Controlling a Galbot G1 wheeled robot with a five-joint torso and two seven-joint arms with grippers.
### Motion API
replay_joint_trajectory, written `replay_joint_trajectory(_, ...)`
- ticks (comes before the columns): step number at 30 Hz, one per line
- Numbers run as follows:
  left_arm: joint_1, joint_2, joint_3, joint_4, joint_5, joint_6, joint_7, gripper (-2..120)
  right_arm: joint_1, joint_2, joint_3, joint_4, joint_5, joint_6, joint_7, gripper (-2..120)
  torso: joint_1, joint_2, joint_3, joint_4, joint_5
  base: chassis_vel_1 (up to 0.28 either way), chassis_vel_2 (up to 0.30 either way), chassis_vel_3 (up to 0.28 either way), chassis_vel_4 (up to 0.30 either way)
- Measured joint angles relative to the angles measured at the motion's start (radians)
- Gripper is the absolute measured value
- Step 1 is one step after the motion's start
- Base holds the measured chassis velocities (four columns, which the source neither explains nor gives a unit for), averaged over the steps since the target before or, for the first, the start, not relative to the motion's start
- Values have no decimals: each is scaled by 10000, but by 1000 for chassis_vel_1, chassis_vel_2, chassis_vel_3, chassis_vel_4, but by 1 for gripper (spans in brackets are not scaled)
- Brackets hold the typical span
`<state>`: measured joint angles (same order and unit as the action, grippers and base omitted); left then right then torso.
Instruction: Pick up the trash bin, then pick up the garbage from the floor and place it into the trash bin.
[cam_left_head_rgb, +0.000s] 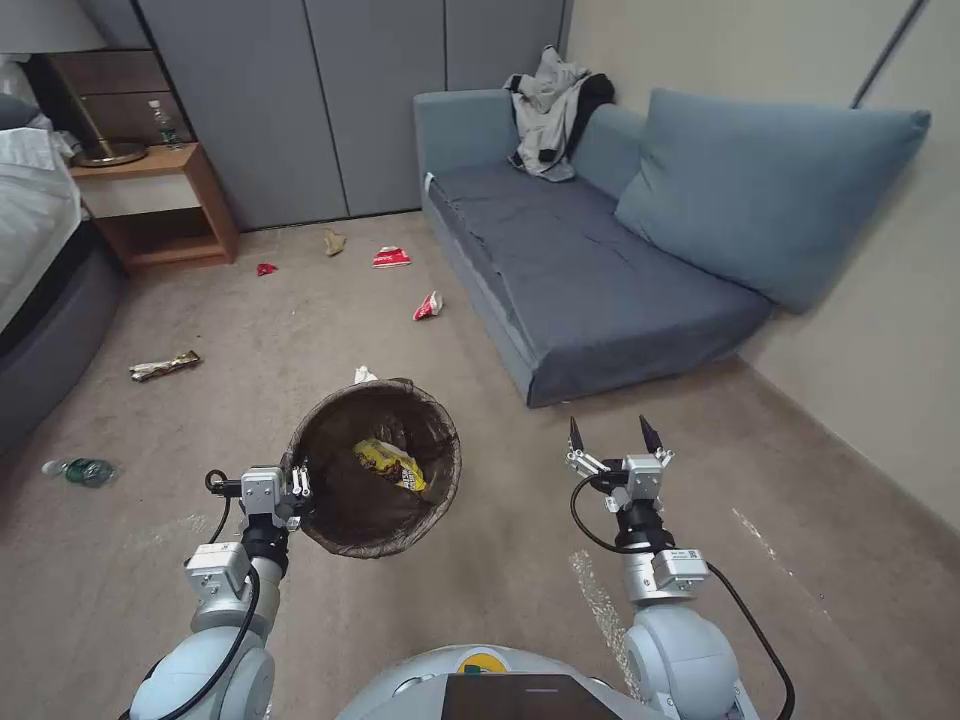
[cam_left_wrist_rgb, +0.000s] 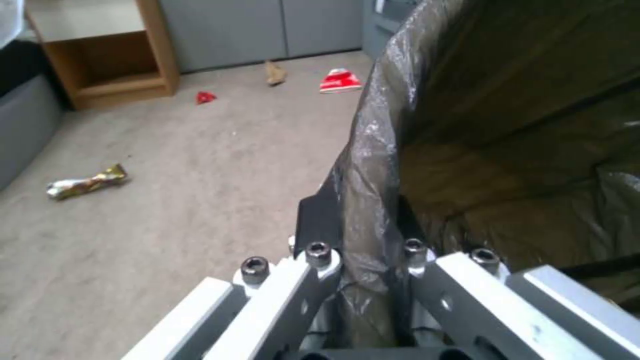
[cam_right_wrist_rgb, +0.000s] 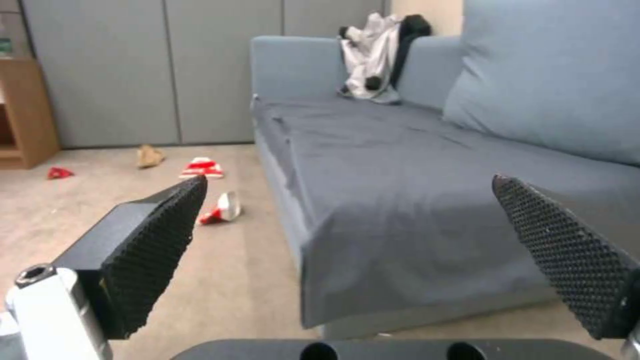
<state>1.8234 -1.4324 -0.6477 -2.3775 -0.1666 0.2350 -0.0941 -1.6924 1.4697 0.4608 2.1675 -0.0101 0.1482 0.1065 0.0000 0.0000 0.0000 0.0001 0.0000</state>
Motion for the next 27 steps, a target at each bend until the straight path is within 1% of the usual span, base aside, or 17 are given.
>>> replay_joint_trajectory(5,11,5,11,0,9,-3,4,0,-4,-2,-22,-20,0,-8,12,100,0,0,0,-2,1,56,60,61,58)
replay_joint_trajectory(12,36,10,-1,-12,9,-19,7,0,74,-11,-133,21,0,-280,218,100,0,0,0,0,1,51,63,53,62)
replay_joint_trajectory(27,50,6,5,-25,11,-67,13,0,89,-64,-150,34,0,-347,297,100,0,0,0,-2,1,62,65,63,62)
